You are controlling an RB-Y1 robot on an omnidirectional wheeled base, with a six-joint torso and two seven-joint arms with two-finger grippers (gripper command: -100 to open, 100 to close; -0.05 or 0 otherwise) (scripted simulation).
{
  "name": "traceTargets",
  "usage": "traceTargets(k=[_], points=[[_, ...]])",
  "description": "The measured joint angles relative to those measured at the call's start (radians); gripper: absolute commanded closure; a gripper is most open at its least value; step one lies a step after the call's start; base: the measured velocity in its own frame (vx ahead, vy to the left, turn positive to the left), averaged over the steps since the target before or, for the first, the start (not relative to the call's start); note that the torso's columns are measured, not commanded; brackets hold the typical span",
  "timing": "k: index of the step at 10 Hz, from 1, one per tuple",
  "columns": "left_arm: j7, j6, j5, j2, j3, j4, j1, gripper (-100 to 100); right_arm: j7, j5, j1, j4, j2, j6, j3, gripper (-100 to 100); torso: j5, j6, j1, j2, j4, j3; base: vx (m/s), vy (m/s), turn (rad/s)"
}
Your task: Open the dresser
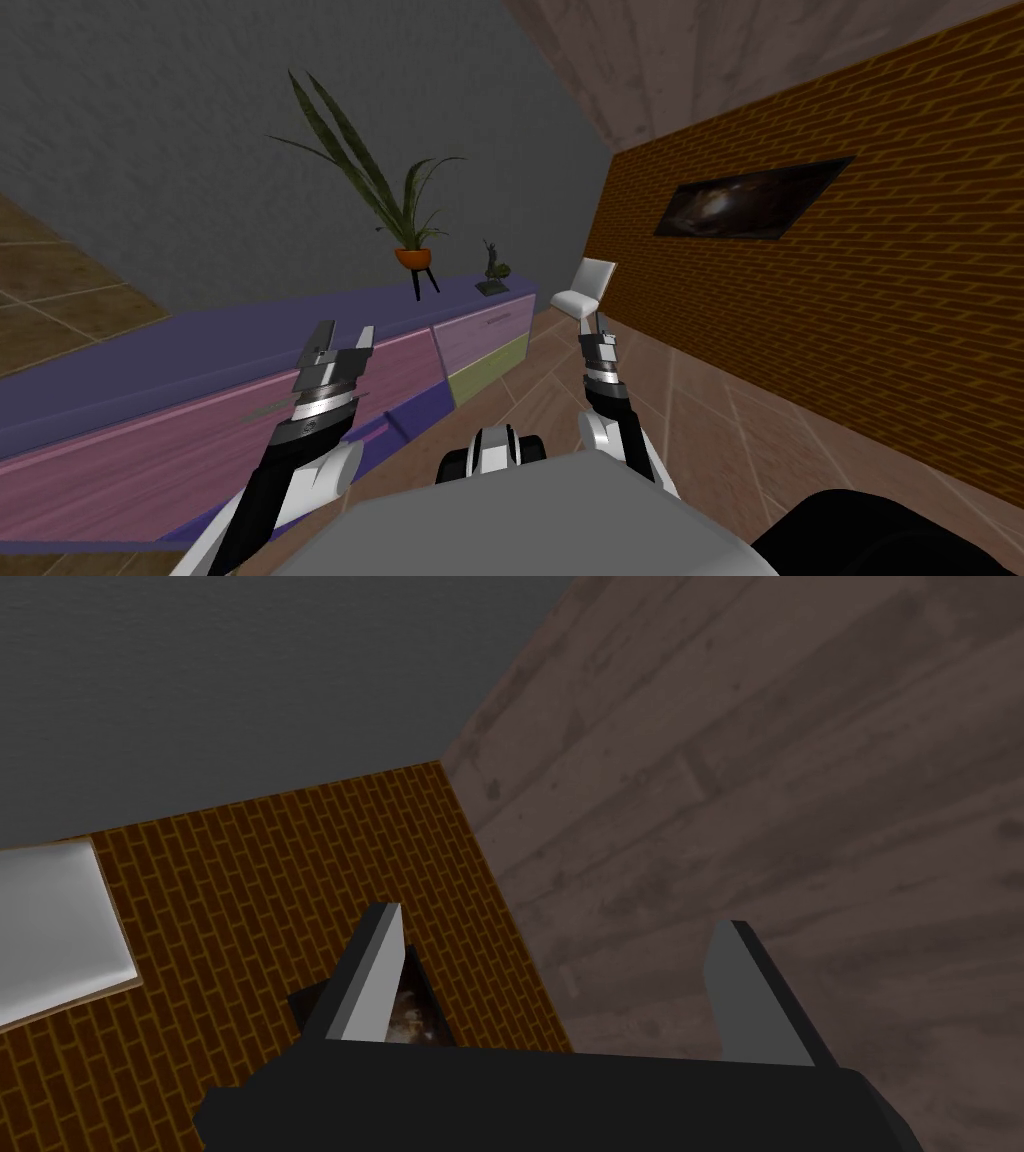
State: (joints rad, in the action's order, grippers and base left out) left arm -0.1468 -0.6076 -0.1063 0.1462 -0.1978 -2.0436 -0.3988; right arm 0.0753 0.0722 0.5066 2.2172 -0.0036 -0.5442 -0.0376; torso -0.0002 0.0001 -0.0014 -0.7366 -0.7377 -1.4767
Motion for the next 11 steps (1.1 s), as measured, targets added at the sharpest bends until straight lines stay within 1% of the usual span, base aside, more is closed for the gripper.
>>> traceTargets(k=[1, 3, 4, 6, 7, 8, 9, 11], points=[[-0.002, -0.007, 0.004, 0.0, -0.009, 0.03, 0.003, -100, 0.0, 0.0, 0.0, 0.0, 0.0, 0.0, 0.0, 0, -0.001, 0.0, -0.001, 0.0, 0.0, 0.0, 0.091, -0.166, -0.022], [-0.005, 0.001, 0.006, 0.007, -0.031, 0.077, 0.027, -100, 0.0, 0.0, 0.0, 0.0, 0.0, 0.0, 0.0, 0, 0.001, 0.0, 0.004, -0.003, -0.001, 0.001, 0.061, -0.112, -0.013], [-0.007, -0.002, 0.008, 0.011, -0.043, 0.115, 0.045, -100, 0.0, 0.0, 0.0, 0.0, 0.0, 0.0, 0.0, 0, 0.001, 0.0, 0.004, -0.003, -0.001, 0.002, 0.094, -0.138, -0.033], [-0.01, 0.0, 0.014, 0.01, -0.065, 0.164, 0.054, -100, 0.0, 0.0, 0.0, 0.0, 0.0, 0.0, 0.0, 0, -0.001, 0.0, -0.003, 0.0, 0.0, 0.0, 0.121, -0.215, -0.031], [-0.015, 0.009, 0.013, 0.018, -0.085, 0.187, 0.067, -100, 0.0, 0.0, 0.0, 0.0, 0.0, 0.0, 0.0, 0, -0.001, 0.0, -0.003, 0.001, 0.0, -0.001, 0.094, -0.159, -0.001], [-0.017, 0.008, 0.015, 0.018, -0.091, 0.212, 0.075, -100, 0.0, 0.0, 0.0, 0.0, 0.0, 0.0, 0.0, 0, 0.0, 0.0, 0.003, -0.002, 0.0, 0.001, 0.061, -0.122, -0.025], [-0.018, 0.001, 0.017, 0.017, -0.1, 0.247, 0.085, -100, 0.0, 0.0, 0.0, 0.0, 0.0, 0.0, 0.0, 0, 0.002, 0.0, 0.006, -0.004, -0.001, 0.002, 0.078, -0.128, -0.038], [-0.022, -0.003, 0.023, 0.017, -0.128, 0.324, 0.112, -100, 0.0, 0.0, 0.0, 0.0, 0.0, 0.0, 0.0, 0, 0.0, 0.0, 0.001, -0.001, 0.0, 0.0, 0.116, -0.181, -0.03]])
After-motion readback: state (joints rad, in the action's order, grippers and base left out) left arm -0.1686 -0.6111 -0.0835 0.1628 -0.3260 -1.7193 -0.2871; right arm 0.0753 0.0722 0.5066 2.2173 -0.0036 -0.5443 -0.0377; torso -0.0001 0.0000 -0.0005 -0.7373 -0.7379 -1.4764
